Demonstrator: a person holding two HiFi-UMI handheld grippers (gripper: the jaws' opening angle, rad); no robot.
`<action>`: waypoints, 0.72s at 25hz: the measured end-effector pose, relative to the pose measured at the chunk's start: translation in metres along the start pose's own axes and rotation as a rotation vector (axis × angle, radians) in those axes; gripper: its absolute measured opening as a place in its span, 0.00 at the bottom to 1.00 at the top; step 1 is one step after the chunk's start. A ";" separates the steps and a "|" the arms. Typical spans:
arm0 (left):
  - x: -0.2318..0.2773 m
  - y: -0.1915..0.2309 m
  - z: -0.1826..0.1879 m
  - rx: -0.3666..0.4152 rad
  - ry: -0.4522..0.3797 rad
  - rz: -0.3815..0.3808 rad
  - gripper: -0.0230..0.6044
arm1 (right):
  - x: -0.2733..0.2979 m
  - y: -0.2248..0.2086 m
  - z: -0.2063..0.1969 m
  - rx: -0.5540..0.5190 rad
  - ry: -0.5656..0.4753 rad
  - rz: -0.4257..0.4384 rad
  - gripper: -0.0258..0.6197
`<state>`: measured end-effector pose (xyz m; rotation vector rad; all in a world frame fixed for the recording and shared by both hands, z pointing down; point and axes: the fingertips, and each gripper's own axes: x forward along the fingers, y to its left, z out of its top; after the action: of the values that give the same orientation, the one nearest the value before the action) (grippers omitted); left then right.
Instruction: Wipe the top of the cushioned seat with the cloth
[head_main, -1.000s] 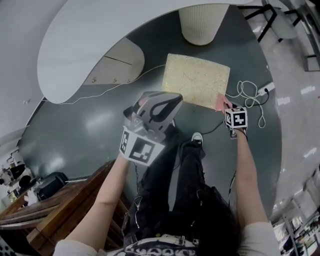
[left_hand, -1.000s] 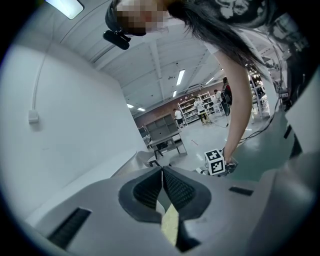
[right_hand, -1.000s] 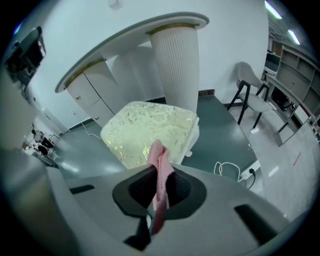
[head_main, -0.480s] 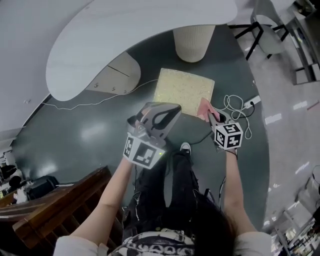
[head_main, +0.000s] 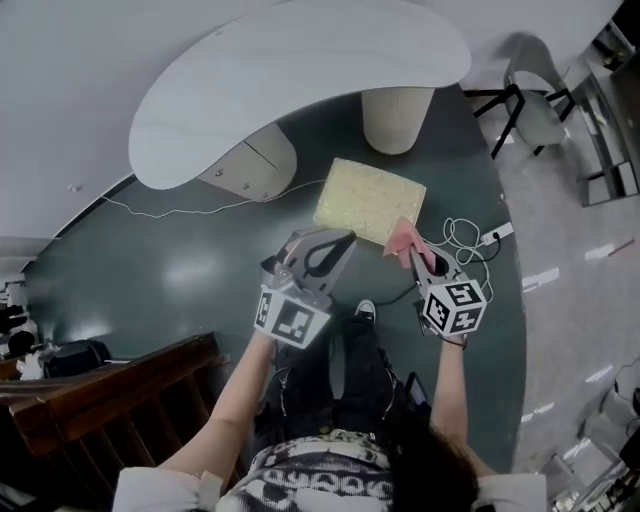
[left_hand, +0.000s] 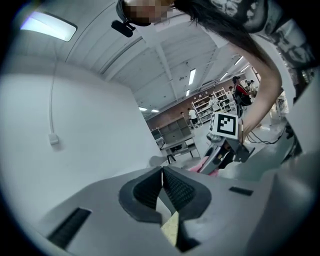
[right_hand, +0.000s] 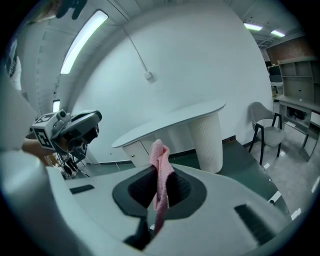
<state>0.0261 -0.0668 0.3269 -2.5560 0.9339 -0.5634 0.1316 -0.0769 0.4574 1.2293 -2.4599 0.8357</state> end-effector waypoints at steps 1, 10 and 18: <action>-0.005 0.000 0.005 0.000 0.003 0.009 0.05 | -0.007 0.006 0.005 -0.002 -0.013 0.005 0.06; -0.047 0.007 0.025 -0.049 0.032 0.083 0.05 | -0.040 0.048 0.038 -0.028 -0.054 0.033 0.06; -0.104 0.011 0.021 -0.062 0.025 0.118 0.05 | -0.041 0.103 0.035 -0.085 -0.058 0.058 0.06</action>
<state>-0.0424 -0.0012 0.2791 -2.5328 1.1185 -0.5411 0.0752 -0.0231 0.3716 1.1737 -2.5600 0.7116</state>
